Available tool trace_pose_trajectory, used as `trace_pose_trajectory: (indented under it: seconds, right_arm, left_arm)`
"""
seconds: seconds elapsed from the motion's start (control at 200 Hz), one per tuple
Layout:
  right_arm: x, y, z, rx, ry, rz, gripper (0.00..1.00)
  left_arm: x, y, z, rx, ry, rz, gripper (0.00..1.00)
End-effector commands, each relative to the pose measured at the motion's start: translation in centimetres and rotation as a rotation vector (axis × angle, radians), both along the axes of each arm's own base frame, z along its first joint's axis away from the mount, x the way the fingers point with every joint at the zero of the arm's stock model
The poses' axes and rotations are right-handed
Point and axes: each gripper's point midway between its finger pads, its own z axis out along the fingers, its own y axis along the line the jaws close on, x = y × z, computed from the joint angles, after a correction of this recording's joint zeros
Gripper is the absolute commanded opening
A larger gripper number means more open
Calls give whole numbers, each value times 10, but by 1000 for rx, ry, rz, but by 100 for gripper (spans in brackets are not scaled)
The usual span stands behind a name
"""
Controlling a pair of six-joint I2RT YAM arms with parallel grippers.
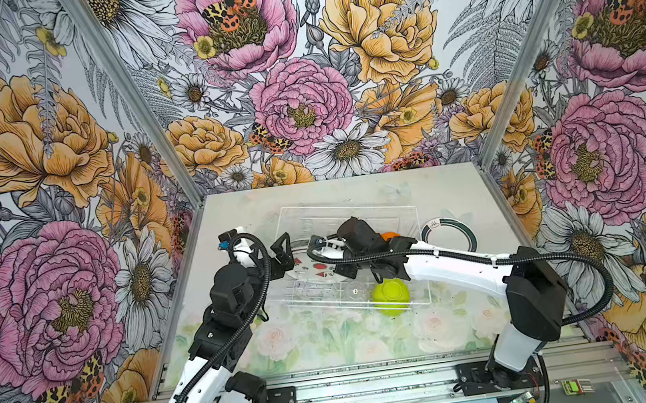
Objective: Unload the mixed dishes from the dish rack
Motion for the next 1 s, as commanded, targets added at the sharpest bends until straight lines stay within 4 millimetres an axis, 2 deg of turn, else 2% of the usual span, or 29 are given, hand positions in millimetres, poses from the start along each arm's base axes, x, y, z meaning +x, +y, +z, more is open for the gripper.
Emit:
trace_pose_trajectory:
  seconds: [0.0, 0.21, 0.49, 0.996]
  right_arm:
    - [-6, 0, 5, 23, 37, -12, 4]
    - [-1, -4, 19, 45, 12, -34, 0]
    - [12, -11, 48, 96, -40, -104, 0]
    - [24, -24, 90, 285, -48, -142, 0]
  left_arm:
    - [2, 1, 4, -19, -15, 1, 99]
    - [-1, 2, 7, -25, -23, 4, 99]
    - [-3, 5, 6, -38, -36, 14, 99]
    - [5, -6, 1, -60, -18, -24, 99]
